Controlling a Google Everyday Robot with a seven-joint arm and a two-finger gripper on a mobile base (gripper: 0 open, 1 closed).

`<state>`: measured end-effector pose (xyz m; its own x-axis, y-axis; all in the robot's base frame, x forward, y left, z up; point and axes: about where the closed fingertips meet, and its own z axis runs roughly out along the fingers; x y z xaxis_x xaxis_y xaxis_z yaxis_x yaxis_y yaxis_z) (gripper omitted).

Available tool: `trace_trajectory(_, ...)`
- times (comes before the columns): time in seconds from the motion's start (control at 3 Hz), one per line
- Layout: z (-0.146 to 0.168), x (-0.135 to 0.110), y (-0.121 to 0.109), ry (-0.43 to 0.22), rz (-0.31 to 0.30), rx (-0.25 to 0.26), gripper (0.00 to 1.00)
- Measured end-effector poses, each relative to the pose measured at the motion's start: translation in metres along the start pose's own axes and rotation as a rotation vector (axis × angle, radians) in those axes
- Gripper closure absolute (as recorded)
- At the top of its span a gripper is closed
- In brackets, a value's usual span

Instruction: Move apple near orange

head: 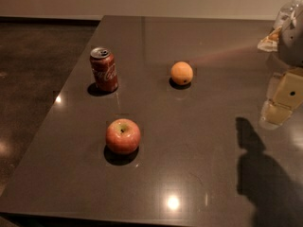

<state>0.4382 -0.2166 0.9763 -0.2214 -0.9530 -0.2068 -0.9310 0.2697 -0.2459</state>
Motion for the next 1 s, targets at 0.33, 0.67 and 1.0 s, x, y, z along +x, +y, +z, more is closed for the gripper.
trace_trajectory(0.33,0.001,-0.009,0.002,-0.010,-0.007,-0.001,0.00)
trace_trajectory(0.67,0.009,-0.031,0.010,-0.056,-0.034,-0.015,0.00)
trace_trajectory(1.0,0.024,-0.064,0.030,-0.123,-0.089,-0.047,0.00)
